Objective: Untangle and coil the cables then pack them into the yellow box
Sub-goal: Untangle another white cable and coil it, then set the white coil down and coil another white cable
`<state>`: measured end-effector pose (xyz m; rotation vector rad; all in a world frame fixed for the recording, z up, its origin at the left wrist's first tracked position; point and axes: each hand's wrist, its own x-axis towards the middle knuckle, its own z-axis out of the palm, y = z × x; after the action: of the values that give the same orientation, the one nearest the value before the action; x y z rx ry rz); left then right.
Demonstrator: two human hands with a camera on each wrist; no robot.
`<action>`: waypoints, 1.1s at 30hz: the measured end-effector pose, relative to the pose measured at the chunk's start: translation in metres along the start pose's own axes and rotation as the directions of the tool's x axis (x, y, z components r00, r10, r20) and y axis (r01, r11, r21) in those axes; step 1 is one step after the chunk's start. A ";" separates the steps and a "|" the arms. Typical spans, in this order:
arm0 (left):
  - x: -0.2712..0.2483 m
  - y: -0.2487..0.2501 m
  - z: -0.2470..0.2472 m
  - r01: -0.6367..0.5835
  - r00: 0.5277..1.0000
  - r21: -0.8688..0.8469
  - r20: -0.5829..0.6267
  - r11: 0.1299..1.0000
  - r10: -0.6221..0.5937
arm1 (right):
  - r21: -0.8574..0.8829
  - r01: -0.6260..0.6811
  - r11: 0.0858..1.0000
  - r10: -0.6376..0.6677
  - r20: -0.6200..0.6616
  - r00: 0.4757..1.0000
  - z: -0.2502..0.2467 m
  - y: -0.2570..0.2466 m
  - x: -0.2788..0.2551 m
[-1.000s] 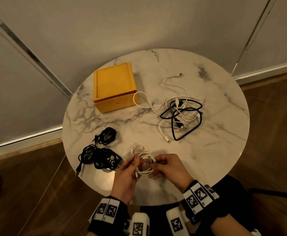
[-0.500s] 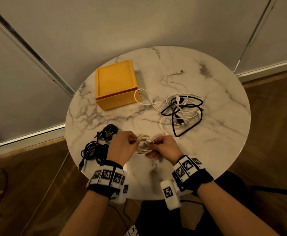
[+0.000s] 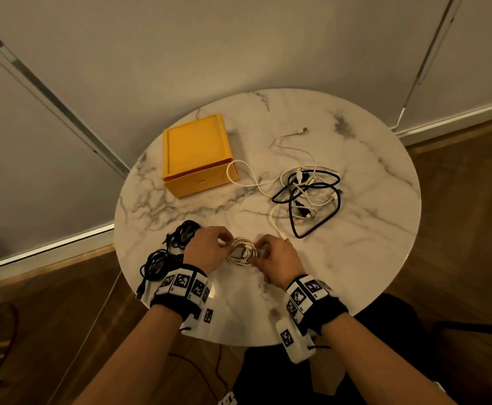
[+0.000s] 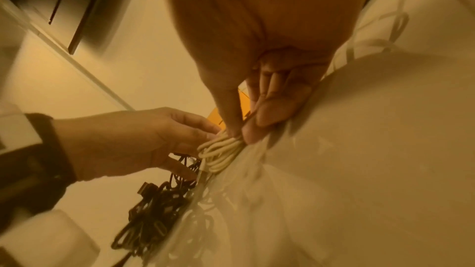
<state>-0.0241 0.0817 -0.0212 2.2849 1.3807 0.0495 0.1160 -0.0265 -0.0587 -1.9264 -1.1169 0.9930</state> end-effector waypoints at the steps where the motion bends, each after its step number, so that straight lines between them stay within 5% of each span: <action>1: 0.001 0.000 -0.001 -0.004 1.000 -0.009 0.009 1.000 0.004 | 0.064 -0.024 0.998 0.023 0.020 1.000 -0.002 -0.001 0.000; 10: 0.002 0.000 0.000 0.011 1.000 -0.016 -0.002 1.000 -0.011 | 0.419 -0.175 0.891 0.101 0.194 0.976 -0.024 0.014 -0.008; 15: -0.002 0.033 -0.003 -0.141 0.987 -0.108 -0.091 0.984 0.132 | 0.463 -0.270 0.844 0.216 0.168 0.962 -0.059 0.033 -0.026; 18: 0.008 0.057 -0.008 -0.219 0.976 -0.128 -0.010 0.967 0.220 | 0.441 -0.336 0.833 0.298 0.155 0.942 -0.077 0.042 -0.034; 23: 0.044 0.084 0.001 -0.244 0.970 0.262 0.079 0.934 0.231 | 0.457 -0.360 0.814 0.335 0.137 0.932 -0.074 0.038 -0.030; 26: 0.070 0.093 0.011 -0.165 0.983 0.363 0.139 0.917 0.122 | 0.453 -0.345 0.822 0.328 0.119 0.937 -0.071 0.036 -0.028; 30: 0.089 0.100 0.014 0.003 0.948 -0.065 0.317 0.998 0.018 | 0.477 -0.353 0.805 0.328 0.137 0.934 -0.072 0.036 -0.031; 33: 0.094 0.117 -0.014 0.017 0.984 -0.490 0.164 0.871 0.073 | 0.494 -0.341 0.800 0.311 0.144 0.939 -0.071 0.037 -0.030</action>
<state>0.1155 0.1209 0.0203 1.8325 1.0904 0.1809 0.1813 -0.0813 -0.0484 -1.6728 -0.4667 1.3784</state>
